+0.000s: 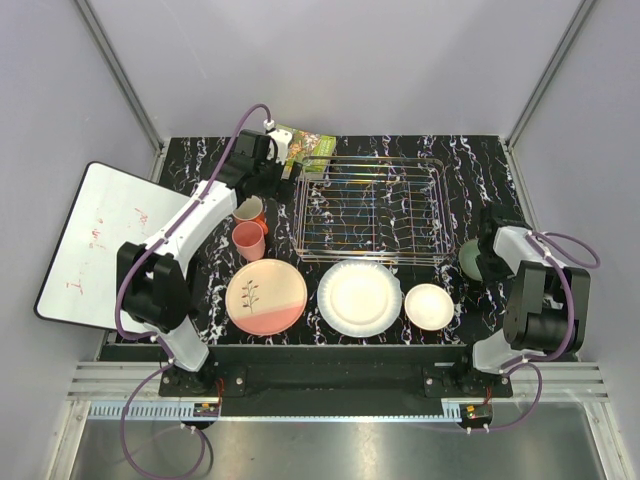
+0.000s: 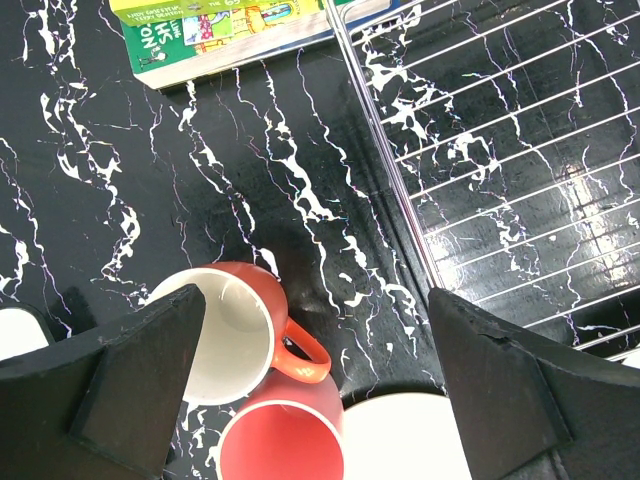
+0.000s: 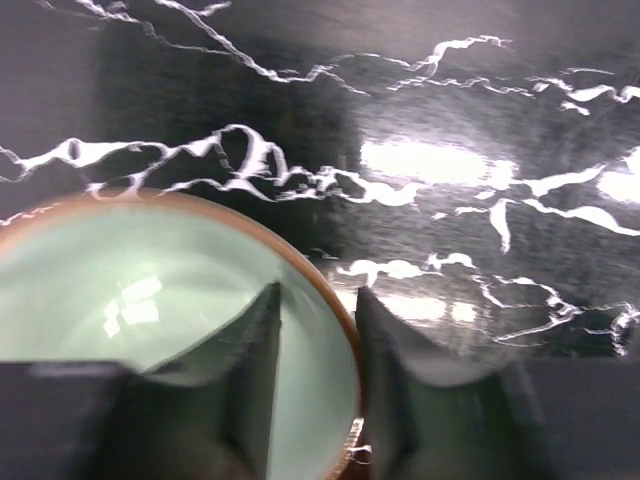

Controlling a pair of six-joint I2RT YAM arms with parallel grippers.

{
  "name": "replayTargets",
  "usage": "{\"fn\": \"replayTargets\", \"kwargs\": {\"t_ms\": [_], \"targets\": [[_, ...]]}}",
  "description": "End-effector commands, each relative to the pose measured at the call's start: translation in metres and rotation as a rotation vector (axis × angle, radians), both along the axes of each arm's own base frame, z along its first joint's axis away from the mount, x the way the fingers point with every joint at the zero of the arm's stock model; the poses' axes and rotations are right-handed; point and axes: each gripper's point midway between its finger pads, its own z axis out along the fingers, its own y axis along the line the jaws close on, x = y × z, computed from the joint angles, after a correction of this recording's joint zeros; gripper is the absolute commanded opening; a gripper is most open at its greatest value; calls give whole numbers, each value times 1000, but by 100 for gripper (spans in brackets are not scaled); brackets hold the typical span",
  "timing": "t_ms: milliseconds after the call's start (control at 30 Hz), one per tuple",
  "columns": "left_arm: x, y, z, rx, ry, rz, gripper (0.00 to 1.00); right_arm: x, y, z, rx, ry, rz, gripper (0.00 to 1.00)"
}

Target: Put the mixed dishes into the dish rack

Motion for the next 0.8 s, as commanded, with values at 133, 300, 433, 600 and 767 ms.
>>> {"fn": "replayTargets", "kwargs": {"t_ms": [133, 300, 433, 600, 767], "targets": [[4, -1, 31, -40, -83, -3, 99, 8, -9, -1, 31, -83, -24, 8], [3, -5, 31, -55, -77, -20, 99, 11, -17, 27, -19, -158, 1, 0], [2, -5, 30, -54, -72, -23, 99, 14, -23, 54, -73, -215, 41, 0], [2, -5, 31, -51, -74, -21, 99, 30, -30, 98, -162, -291, 98, 0], [0, -2, 37, -47, -72, -13, 99, 49, -27, 135, -311, -273, 210, 0]]}}
